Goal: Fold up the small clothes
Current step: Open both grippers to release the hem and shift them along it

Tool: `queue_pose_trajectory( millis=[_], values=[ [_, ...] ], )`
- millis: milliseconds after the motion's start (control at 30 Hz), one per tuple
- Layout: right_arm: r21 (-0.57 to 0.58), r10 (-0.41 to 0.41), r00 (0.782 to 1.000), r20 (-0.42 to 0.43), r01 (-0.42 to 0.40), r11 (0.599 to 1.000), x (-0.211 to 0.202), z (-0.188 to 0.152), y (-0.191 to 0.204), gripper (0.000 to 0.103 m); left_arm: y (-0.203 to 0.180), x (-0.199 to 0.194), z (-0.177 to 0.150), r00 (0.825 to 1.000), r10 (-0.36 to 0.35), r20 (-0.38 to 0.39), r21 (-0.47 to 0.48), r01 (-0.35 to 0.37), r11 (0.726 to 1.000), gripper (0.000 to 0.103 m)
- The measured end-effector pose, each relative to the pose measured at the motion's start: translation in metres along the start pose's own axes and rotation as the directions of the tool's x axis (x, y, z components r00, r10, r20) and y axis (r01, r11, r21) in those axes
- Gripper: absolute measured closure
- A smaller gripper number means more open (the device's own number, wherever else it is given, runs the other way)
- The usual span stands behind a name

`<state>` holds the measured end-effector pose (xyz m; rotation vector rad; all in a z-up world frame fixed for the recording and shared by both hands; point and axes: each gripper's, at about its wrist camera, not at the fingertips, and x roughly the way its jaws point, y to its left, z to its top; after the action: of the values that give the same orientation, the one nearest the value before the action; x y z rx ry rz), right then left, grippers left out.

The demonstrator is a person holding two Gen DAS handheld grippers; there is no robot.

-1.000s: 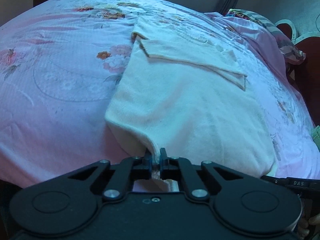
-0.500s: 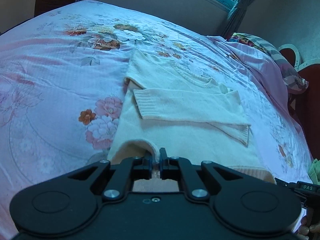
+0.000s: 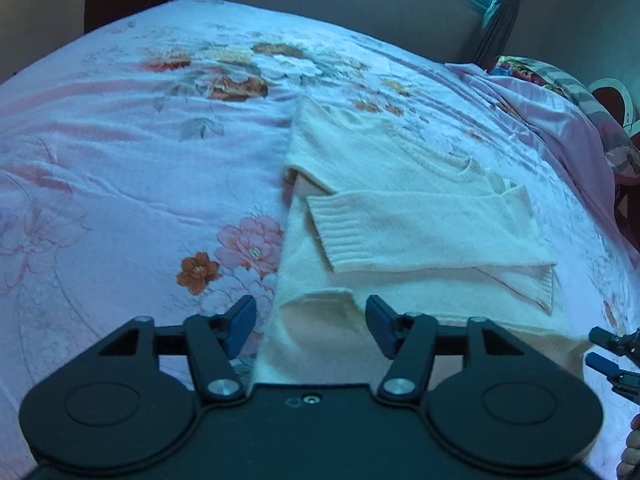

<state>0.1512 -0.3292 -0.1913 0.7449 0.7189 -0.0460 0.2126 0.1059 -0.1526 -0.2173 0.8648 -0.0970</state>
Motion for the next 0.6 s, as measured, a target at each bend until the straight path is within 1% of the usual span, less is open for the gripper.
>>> queue_pose_trajectory(
  millis=[33,100,167,267,333,467,600],
  values=[
    [-0.028,-0.002,1.0,0.015,0.003,1.0,-0.003,0.001,0.005,0.041,0.001,-0.004,0.0,1.0,0.007,0.017,0.013,-0.007,1.0,0.038],
    [-0.103,-0.012,1.0,0.02,0.014,0.995,-0.006,-0.001,0.016,0.041,-0.002,-0.006,0.002,1.0,0.02,0.024,0.061,-0.021,0.998,0.039],
    [-0.182,-0.021,0.999,0.027,0.025,0.983,-0.01,-0.009,0.025,0.041,-0.007,-0.005,-0.001,1.0,0.019,0.021,0.12,-0.022,0.993,0.042],
    [-0.251,-0.036,0.999,0.016,0.039,0.967,-0.01,-0.025,0.032,0.041,-0.018,0.003,-0.005,0.999,0.029,0.021,0.205,-0.033,0.978,0.045],
    [-0.279,-0.045,0.999,0.011,0.046,0.959,-0.01,-0.033,0.034,0.041,-0.022,0.009,-0.006,0.999,0.032,0.02,0.241,-0.036,0.97,0.046],
    [-0.305,-0.049,0.999,-0.004,0.045,0.951,-0.006,-0.04,0.033,0.041,-0.027,0.021,-0.003,0.999,0.03,0.013,0.271,-0.032,0.962,0.048],
    [-0.311,-0.059,0.998,-0.011,0.053,0.949,-0.004,-0.041,0.032,0.041,-0.031,0.033,-0.002,1.0,0.015,-0.016,0.299,-0.009,0.954,0.06]
  ],
)
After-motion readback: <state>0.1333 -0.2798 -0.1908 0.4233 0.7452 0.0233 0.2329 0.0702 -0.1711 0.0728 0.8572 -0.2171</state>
